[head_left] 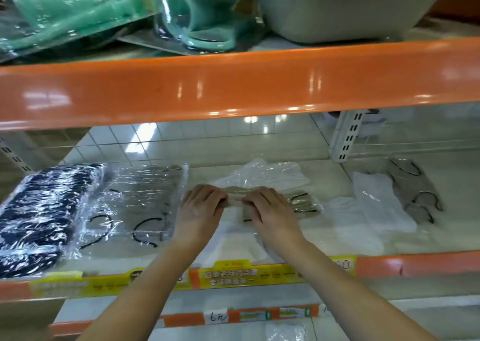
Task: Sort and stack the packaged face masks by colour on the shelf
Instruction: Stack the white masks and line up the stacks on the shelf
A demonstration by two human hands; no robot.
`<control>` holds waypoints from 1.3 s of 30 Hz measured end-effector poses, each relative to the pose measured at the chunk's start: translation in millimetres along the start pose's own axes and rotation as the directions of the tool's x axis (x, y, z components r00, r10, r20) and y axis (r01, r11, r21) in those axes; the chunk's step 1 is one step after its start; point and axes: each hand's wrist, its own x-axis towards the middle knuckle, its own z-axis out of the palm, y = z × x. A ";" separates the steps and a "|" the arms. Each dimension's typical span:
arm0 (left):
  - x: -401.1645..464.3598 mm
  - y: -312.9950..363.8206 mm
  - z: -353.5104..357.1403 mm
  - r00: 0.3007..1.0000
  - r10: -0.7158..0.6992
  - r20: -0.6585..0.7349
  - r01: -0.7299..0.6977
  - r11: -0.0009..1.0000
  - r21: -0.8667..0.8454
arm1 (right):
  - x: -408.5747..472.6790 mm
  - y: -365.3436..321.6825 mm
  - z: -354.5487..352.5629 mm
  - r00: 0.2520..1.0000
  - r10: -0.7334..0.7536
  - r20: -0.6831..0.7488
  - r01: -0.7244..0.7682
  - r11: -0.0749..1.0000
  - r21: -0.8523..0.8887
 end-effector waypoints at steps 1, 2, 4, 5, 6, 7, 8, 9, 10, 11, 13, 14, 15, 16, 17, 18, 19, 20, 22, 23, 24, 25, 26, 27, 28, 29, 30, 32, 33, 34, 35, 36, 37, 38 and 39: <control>-3.0 -4.4 -1.6 1.000 0.021 -0.016 -0.021 1.000 0.001 | 1.1 -2.6 1.1 1.000 -0.004 0.006 0.004 1.000 0.015; -7.1 -10.5 -4.4 0.999 0.035 -0.035 -0.035 0.999 0.004 | 2.6 -6.7 3.7 1.000 -0.013 0.012 0.013 1.000 0.022; -20.0 -36.5 -19.1 0.997 0.046 -0.067 -0.045 0.999 0.024 | 9.8 -28.3 19.1 0.999 -0.045 0.029 0.045 0.999 0.030; -24.9 -49.0 -25.9 0.996 0.049 -0.075 -0.046 0.998 0.035 | 12.4 -38.6 26.7 0.997 -0.057 0.046 0.056 0.998 0.033; -29.2 -60.3 -31.8 0.996 0.049 -0.077 -0.046 0.998 0.046 | 14.9 -48.2 33.6 0.996 -0.062 0.065 0.060 0.998 0.036; -34.5 -72.0 -40.0 0.996 0.044 -0.072 -0.040 0.998 0.056 | 17.7 -59.0 42.6 0.994 -0.067 0.083 0.064 0.997 0.040; -38.7 -80.3 -45.4 0.997 0.044 -0.069 -0.039 0.997 0.063 | 19.7 -66.4 49.6 0.993 -0.067 0.097 0.064 0.997 0.039; -44.0 -90.1 -52.5 0.997 0.043 -0.070 -0.038 0.997 0.070 | 21.9 -75.4 58.0 0.991 -0.069 0.115 0.065 0.997 0.041; -48.5 -97.9 -58.0 0.997 0.041 -0.068 -0.036 0.997 0.072 | 23.2 -82.9 64.6 0.988 -0.072 0.134 0.067 0.997 0.040; -53.2 -105.1 -63.0 0.997 0.038 -0.064 -0.034 0.997 0.069 | 23.9 -90.1 70.7 0.985 -0.076 0.158 0.071 0.997 0.038; -64.6 -122.1 -73.8 0.999 0.031 -0.045 -0.028 0.998 0.062 | 25.8 -106.5 83.8 0.974 -0.091 0.208 0.092 0.996 0.002; -71.4 -131.5 -79.2 0.999 0.026 -0.026 -0.024 0.998 0.061 | 26.3 -115.8 90.2 0.967 -0.094 0.235 0.103 0.994 -0.028; -77.2 -139.3 -82.9 1.000 0.021 -0.002 -0.020 0.998 0.065 | 26.1 -122.9 95.5 0.962 -0.092 0.255 0.109 0.993 -0.053; -82.6 -146.2 -86.5 1.000 0.020 0.018 -0.021 0.997 0.072 | 25.5 -129.6 100.2 0.959 -0.084 0.270 0.106 0.992 -0.067; -88.2 -153.5 -91.4 0.999 0.023 0.030 -0.025 0.997 0.078 | 24.2 -136.6 107.2 0.955 -0.077 0.287 0.103 0.992 -0.075; -93.2 -158.9 -94.4 0.999 0.031 0.036 -0.033 0.997 0.077 | 22.7 -142.1 112.3 0.949 -0.068 0.309 0.099 0.991 -0.085; -98.4 -164.6 -98.5 0.998 0.041 0.039 -0.043 0.997 0.066 | 21.5 -148.8 117.8 0.938 -0.058 0.342 0.097 0.990 -0.101; -102.5 -168.6 -101.4 0.998 0.049 0.046 -0.052 0.997 0.049 | 20.0 -153.8 121.9 0.924 -0.045 0.379 0.097 0.988 -0.118; -111.1 -177.2 -105.4 0.995 0.066 0.077 -0.068 0.998 0.014 | 17.8 -163.0 129.2 0.908 -0.036 0.418 0.109 0.982 -0.153; -114.6 -181.3 -106.1 0.992 0.075 0.106 -0.076 0.997 0.004 | 17.0 -166.1 131.9 0.905 -0.036 0.424 0.116 0.980 -0.165; -118.6 -186.2 -107.0 0.986 0.078 0.144 -0.079 0.997 -0.001 | 16.3 -169.7 134.9 0.903 -0.033 0.428 0.117 0.978 -0.172; -121.5 -189.9 -106.3 0.980 0.078 0.184 -0.079 0.997 -0.001 | 15.7 -171.5 136.6 0.904 -0.032 0.427 0.121 0.976 -0.183; -123.8 -192.6 -105.5 0.972 0.075 0.223 -0.078 0.997 0.002 | 15.0 -172.5 137.9 0.905 -0.029 0.424 0.123 0.973 -0.196; -126.5 -194.9 -105.6 0.964 0.067 0.256 -0.072 0.997 0.010 | 14.3 -173.6 140.2 0.910 -0.029 0.414 0.124 0.971 -0.204; -128.1 -195.7 -105.0 0.957 0.055 0.284 -0.063 0.998 0.019 | 13.7 -173.9 141.5 0.915 -0.026 0.403 0.119 0.971 -0.207; -129.9 -196.4 -104.5 0.951 0.037 0.306 -0.046 0.999 0.025 | 13.0 -174.8 142.7 0.920 -0.019 0.392 0.109 0.972 -0.207; -130.6 -196.7 -103.6 0.947 0.013 0.320 -0.025 0.999 0.035 | 12.5 -175.3 143.3 0.925 -0.010 0.380 0.096 0.973 -0.209; -131.4 -196.7 -102.6 0.947 -0.030 0.321 0.008 0.998 0.069 | 11.5 -177.2 144.6 0.935 0.000 0.356 0.082 0.973 -0.217; -131.3 -196.1 -102.1 0.951 -0.039 0.305 0.012 0.996 0.088 | 10.1 -178.0 145.1 0.938 -0.002 0.346 0.084 0.971 -0.222; -131.4 -195.8 -101.6 0.959 -0.036 0.281 0.006 0.994 0.109 | 9.0 -179.3 145.5 0.941 -0.008 0.337 0.089 0.970 -0.225; -131.2 -194.6 -100.7 0.967 -0.025 0.255 -0.009 0.991 0.131 | 7.7 -179.2 146.0 0.947 -0.020 0.320 0.097 0.969 -0.227; -131.3 -192.7 -100.0 0.973 -0.011 0.233 -0.025 0.988 0.151 | 6.2 -178.4 146.6 0.955 -0.032 0.295 0.100 0.971 -0.219; -131.7 -191.3 -99.4 0.977 0.003 0.212 -0.039 0.985 0.168 | 5.0 -177.5 147.6 0.963 -0.044 0.267 0.101 0.974 -0.204; -132.3 -189.7 -98.9 0.980 0.007 0.198 -0.044 0.983 0.181 | 3.5 -176.5 148.3 0.969 -0.058 0.242 0.105 0.977 -0.186; -132.5 -188.7 -98.6 0.982 0.004 0.191 -0.041 0.981 0.189 | 2.2 -175.8 149.1 0.972 -0.072 0.223 0.111 0.979 -0.172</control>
